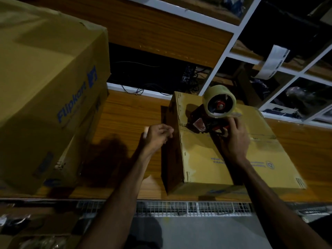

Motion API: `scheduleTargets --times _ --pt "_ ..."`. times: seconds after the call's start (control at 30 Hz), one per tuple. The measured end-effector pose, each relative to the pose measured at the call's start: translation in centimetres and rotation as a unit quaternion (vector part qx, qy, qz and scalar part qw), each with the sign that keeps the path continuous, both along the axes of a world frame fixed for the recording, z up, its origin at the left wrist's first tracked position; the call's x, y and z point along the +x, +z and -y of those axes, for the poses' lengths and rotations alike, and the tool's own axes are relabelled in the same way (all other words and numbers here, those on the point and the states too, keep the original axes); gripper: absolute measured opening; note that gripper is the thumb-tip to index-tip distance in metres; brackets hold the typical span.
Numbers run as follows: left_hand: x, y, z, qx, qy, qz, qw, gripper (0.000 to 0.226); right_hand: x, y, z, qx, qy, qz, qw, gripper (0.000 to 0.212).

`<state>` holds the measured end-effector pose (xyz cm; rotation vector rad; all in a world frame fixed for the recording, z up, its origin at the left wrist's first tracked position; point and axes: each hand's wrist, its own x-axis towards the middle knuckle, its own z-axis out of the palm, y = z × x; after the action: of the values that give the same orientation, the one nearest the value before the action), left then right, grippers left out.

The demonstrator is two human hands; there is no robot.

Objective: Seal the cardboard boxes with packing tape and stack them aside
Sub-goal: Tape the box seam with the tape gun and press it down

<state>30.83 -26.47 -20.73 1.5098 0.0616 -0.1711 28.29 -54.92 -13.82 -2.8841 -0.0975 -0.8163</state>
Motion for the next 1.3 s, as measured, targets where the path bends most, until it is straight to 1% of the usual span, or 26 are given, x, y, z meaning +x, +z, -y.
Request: scheduleTargets --times 0.1,0.23,0.3,0.37,0.4,0.43,0.47,0.5,0.53,0.57,0.6,0.63,0.7,0.77,0.83,0.9,0.97,1.07,1.13,1.17,1.23,1.3 --pt "-0.1 0.0 0.1 -0.008 0.009 -0.014 1.000 0.035 -0.1 -0.4 0.0 0.007 -0.013 -0.004 1.000 0.058" --pt "-0.1 1.2 0.1 0.035 0.010 -0.003 0.999 0.031 -0.1 -0.4 0.0 0.017 -0.003 -0.007 1.000 0.059" --pt "-0.3 0.8 -0.3 0.095 0.012 -0.009 0.995 0.031 -0.1 -0.4 0.0 0.022 -0.001 -0.008 1.000 0.059" --pt "-1.0 -1.3 -0.7 0.197 0.010 -0.031 0.980 0.027 0.0 -0.4 0.2 0.027 0.003 -0.007 1.000 0.059" --pt "-1.6 -2.3 -0.6 0.230 0.017 -0.035 0.973 0.022 0.0 -0.5 0.3 0.026 0.004 -0.008 1.000 0.059" --pt "-2.4 -2.5 -0.3 0.234 0.039 -0.032 0.971 0.017 0.1 -0.5 0.3 0.024 0.005 -0.008 1.000 0.059" --pt "-3.3 -1.9 0.3 0.213 0.073 -0.027 0.974 0.011 0.1 -0.5 0.3 0.023 0.006 -0.008 1.000 0.058" --pt "-4.0 -1.0 1.0 0.172 0.106 -0.017 0.979 0.013 0.1 -0.5 0.3 0.024 0.006 -0.006 1.000 0.058" --pt "-4.6 0.2 1.9 0.122 0.121 -0.012 0.985 0.025 0.1 -0.5 0.3 0.024 0.006 -0.005 1.000 0.058" --pt "-5.1 1.5 2.9 0.071 0.114 -0.002 0.991 0.038 0.1 -0.5 0.3 0.024 0.008 -0.004 1.000 0.057" --pt "-5.6 2.9 3.7 0.039 0.093 0.013 0.995 0.048 0.1 -0.5 0.3 0.025 0.009 -0.003 1.000 0.057" --pt "-5.9 4.0 4.4 0.030 0.067 0.034 0.997 0.053 0.1 -0.4 0.3 0.026 0.010 -0.002 1.000 0.056" --pt "-6.0 4.9 5.5 0.059 0.021 0.057 0.996 0.057 0.1 -0.2 0.4 0.025 0.022 0.001 0.999 0.055" --pt "-5.8 4.8 5.8 0.091 0.003 0.050 0.995 0.066 0.2 -0.1 0.7 0.026 0.046 0.004 0.999 0.054" --pt "-5.6 4.7 5.8 0.071 -0.017 0.044 0.996 0.069 0.3 0.0 1.3 0.027 0.071 0.001 0.997 0.057" --pt "-5.2 4.2 5.7 0.085 -0.027 0.046 0.995 0.069 0.5 0.1 2.0 0.023 0.100 -0.009 0.995 0.059" --pt "-4.6 3.3 5.5 0.104 -0.017 0.042 0.994 0.070 0.8 0.3 2.6 0.012 0.131 -0.021 0.991 0.054" --pt "-3.7 2.3 6.2 0.151 0.012 0.026 0.988 0.068 1.4 0.7 3.6 0.003 0.189 -0.044 0.981 0.041" --pt "-5.4 5.2 7.2 0.203 0.038 0.020 0.978 0.060 2.1 1.0 4.4 -0.010 0.231 -0.068 0.971 0.042" --pt "-5.8 5.8 7.7 0.226 0.054 0.010 0.973 0.056 2.4 1.1 4.8 -0.016 0.252 -0.076 0.964 0.045" --pt "-6.3 6.2 8.2 0.249 0.076 0.022 0.965 0.054 3.0 1.4 5.6 -0.022 0.280 -0.087 0.956 0.046" --pt "-6.3 6.2 8.2 0.261 0.071 0.036 0.962 0.054 3.4 1.6 6.2 -0.033 0.281 -0.080 0.956 0.044"
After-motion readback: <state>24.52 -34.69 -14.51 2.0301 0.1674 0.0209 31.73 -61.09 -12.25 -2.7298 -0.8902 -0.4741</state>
